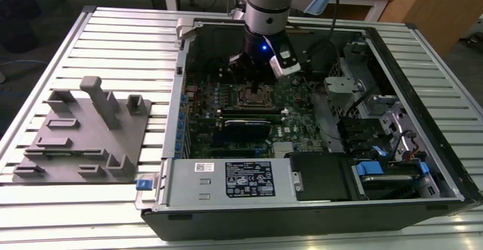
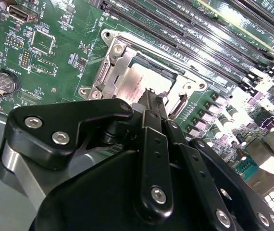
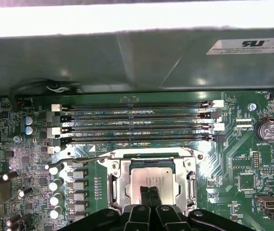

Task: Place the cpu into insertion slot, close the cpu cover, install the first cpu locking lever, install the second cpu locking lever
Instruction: 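Close the cpu cover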

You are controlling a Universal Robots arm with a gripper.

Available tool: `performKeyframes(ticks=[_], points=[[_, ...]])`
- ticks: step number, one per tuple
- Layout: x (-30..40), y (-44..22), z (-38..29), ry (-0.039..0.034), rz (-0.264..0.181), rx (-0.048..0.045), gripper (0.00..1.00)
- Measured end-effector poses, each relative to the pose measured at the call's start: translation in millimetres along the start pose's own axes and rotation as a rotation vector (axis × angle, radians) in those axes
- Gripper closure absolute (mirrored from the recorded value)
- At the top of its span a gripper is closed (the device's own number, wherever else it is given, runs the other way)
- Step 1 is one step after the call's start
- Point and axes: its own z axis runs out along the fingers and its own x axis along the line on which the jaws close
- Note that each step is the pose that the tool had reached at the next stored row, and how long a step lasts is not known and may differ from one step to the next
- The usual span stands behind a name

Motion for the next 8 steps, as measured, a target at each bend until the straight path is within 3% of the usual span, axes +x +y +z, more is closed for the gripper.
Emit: performKeyframes(ticks=[8], points=[[0.0, 0.0, -3.4, 0.0000, 0.000, 0.0000, 0.90]])
